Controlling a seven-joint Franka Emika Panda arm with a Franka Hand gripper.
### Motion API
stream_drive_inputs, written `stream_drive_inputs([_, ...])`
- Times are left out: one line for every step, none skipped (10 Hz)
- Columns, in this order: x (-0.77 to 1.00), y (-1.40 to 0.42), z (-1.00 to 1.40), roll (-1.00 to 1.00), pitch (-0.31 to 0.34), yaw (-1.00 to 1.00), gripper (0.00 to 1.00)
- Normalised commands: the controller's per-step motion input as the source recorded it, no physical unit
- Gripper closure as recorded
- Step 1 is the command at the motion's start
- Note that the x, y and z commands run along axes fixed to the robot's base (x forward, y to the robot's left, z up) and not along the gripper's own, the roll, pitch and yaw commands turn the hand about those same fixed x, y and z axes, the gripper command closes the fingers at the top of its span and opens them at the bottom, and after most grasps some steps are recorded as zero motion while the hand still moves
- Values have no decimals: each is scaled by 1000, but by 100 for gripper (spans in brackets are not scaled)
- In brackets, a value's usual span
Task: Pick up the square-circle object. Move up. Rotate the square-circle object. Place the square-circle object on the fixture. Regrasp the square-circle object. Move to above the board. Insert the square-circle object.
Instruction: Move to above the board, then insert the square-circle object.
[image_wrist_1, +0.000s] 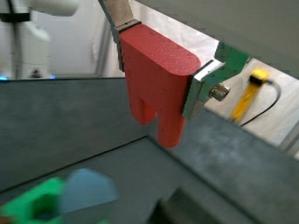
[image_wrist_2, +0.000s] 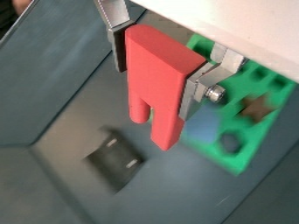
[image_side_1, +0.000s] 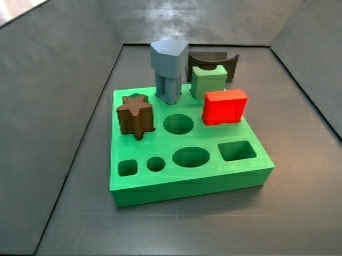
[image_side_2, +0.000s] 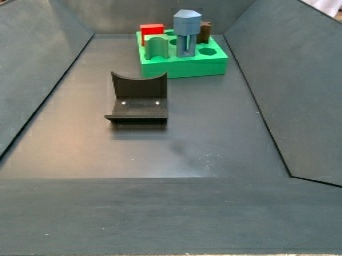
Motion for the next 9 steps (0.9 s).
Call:
stream_drive_inputs([-543,-924,124,-1000,-120,-41,100])
stream_drive_inputs([-392,-609,83,-1000,-124,-47,100])
stream_drive_inputs([-248,-337,41,-1000,-125,-52,100])
stream_drive_inputs([-155,-174,22,-1000,-121,-56,100])
stream_drive_inputs([-102,-78,15,-894,-112,-52,100])
stream_drive_inputs([-77,-38,1,-667,-92,-37,100])
stream_drive_inputs([-61,-15,0,-460,-71,-28,100])
stream_drive_inputs([-45,-5,5,-301,-51,-20,100])
stream_drive_inputs([-26,20,0,0,0,-37,100])
